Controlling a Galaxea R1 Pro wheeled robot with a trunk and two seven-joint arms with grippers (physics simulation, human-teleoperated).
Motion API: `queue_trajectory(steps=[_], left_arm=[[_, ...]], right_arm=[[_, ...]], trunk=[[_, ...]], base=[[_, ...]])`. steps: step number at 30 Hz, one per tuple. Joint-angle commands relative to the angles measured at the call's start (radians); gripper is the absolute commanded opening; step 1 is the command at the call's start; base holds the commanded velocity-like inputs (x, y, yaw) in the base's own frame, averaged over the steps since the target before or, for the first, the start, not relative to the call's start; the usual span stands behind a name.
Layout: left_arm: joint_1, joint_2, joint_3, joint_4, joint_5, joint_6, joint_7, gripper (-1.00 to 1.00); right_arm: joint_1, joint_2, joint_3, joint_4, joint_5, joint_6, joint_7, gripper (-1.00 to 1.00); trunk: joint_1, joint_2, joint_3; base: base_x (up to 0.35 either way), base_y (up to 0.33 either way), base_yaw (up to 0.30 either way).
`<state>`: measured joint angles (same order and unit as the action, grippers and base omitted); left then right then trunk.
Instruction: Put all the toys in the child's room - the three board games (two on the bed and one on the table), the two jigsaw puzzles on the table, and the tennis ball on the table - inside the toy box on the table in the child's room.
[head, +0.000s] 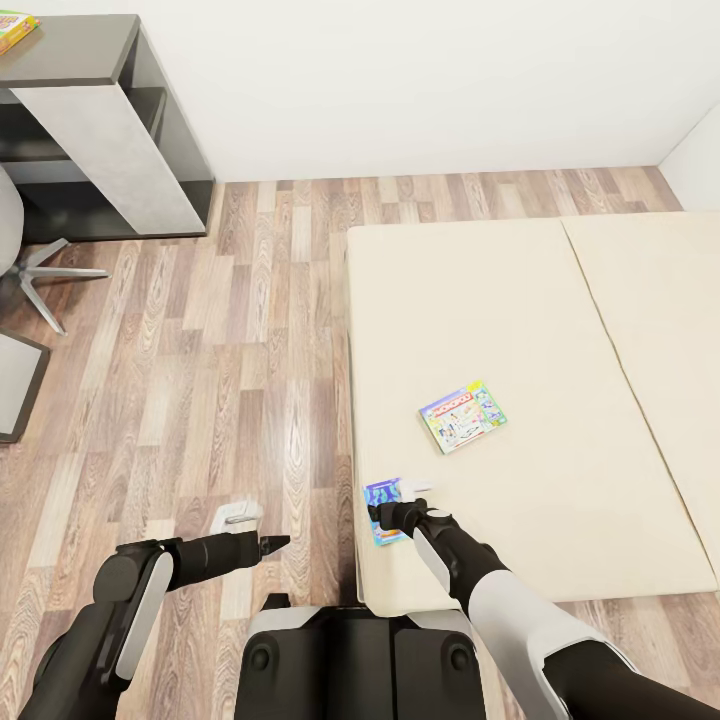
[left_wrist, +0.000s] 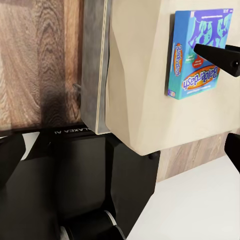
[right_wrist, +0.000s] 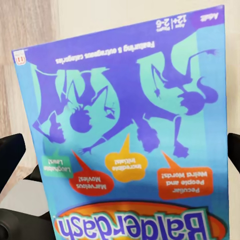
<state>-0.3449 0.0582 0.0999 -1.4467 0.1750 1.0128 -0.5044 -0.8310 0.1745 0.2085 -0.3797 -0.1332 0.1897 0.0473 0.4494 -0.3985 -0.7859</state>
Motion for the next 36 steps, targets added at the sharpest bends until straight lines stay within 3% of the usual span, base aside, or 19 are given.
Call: queue_trajectory(steps=[1,36], left_arm=[[0.000,0.000,0.001,-0.001,0.005,0.007,0.000,1.00],[0.000,0.000,0.001,0.000,0.005,0.007,0.000,1.00]], right_arm=[[0.000,0.000,0.003,-0.001,-0.010,0.004,-0.001,1.00],[0.000,0.000,0.003,-0.001,-0.009,0.002,-0.001,1.00]], trunk=[[0.001,-0.002,-0.001],[0.001,-0.002,-0.001]], base=[[0.000,0.000,0.000],[0.000,0.025,0.000]])
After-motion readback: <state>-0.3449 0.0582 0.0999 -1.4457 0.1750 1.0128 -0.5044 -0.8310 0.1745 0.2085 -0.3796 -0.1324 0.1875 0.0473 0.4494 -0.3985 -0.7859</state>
